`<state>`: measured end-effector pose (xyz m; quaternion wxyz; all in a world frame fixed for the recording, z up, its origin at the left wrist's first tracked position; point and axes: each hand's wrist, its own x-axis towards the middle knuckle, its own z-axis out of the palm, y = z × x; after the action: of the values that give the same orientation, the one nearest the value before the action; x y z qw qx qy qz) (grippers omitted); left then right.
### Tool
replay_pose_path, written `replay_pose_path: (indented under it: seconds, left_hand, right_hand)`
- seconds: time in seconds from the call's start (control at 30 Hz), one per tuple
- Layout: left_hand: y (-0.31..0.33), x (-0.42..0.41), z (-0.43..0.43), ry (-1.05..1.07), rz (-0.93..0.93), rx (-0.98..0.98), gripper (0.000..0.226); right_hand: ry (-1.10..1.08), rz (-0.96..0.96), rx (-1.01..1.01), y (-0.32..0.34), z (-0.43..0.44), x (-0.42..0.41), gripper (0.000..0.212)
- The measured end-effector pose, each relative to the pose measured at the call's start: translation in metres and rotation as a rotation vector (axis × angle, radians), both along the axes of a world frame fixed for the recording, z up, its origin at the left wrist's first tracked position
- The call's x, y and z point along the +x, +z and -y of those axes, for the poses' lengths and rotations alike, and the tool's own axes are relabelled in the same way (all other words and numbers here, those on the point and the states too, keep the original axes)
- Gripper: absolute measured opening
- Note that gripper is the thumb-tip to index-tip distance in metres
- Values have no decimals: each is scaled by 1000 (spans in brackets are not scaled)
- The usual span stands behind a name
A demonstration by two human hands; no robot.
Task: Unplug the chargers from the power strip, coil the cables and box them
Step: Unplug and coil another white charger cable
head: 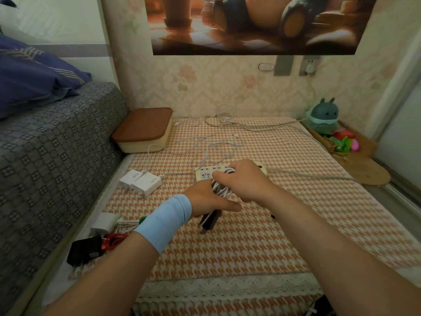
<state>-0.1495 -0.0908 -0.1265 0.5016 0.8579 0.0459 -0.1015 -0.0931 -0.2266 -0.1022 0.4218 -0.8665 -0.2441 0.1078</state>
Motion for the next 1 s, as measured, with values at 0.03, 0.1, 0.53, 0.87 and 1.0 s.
replay_pose_path:
  seconds: [0.03, 0.1, 0.53, 0.87, 1.0]
  left_hand:
    - [0, 2, 1, 6, -17, 77, 36]
    - [2, 3, 2, 55, -84, 84, 28]
    - [18, 3, 7, -232, -369, -429, 29]
    - [30, 29, 16, -107, -81, 225, 51]
    - [26, 34, 37, -58, -130, 131, 52]
  right_hand:
    - [-2, -18, 7, -1, 0, 0, 42]
    - [-9, -24, 13, -1, 2, 0, 43]
    - [214, 360, 48, 5, 17, 9, 42]
    - [78, 208, 28, 6, 38, 33, 43]
    - [19, 162, 50, 2, 41, 38, 31]
